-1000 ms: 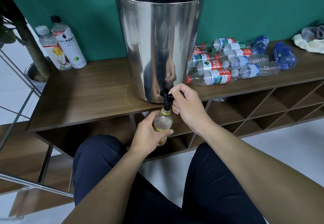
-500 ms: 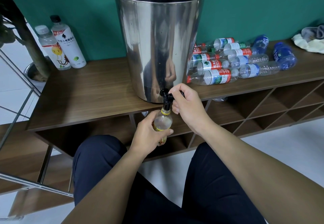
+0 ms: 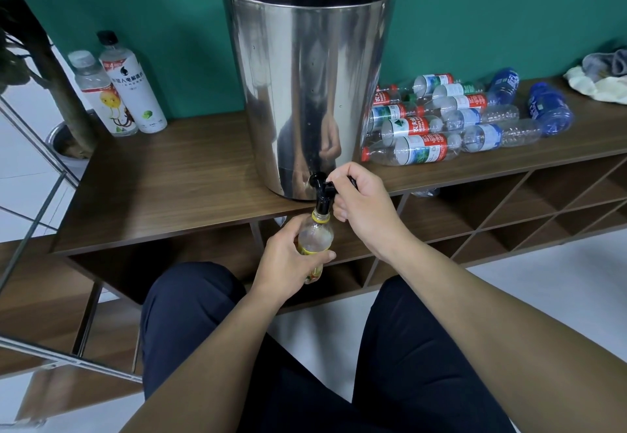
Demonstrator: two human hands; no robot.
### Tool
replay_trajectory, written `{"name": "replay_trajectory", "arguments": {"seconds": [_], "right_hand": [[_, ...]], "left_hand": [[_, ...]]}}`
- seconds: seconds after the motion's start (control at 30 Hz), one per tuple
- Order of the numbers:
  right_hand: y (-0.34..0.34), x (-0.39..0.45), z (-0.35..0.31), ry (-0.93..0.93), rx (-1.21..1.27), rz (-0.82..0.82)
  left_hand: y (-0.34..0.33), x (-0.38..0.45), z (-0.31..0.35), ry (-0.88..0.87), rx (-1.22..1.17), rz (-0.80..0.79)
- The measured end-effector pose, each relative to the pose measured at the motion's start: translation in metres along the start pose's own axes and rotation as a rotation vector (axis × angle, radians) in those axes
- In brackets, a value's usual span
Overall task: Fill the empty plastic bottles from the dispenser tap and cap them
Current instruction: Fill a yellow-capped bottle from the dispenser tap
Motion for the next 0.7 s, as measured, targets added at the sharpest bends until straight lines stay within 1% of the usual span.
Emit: {"name": "replay_trajectory", "arguments": {"seconds": [0.7], "right_hand": [[-0.0003,-0.0008,-0.0010,-0.010,-0.015,-0.008]], "left_hand": [[-0.0014,-0.0003,-0.0043,0.012,-0.014,0.007]]}}
Point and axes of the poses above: each hand's wrist, its own x-axis towards the middle knuckle, its own y-axis out of the back of the hand, z = x × y, the point moved 6 cm from there along x, towards the middle knuckle, and after that the axes turned 8 degrees about -y, right-handed, at the moved point
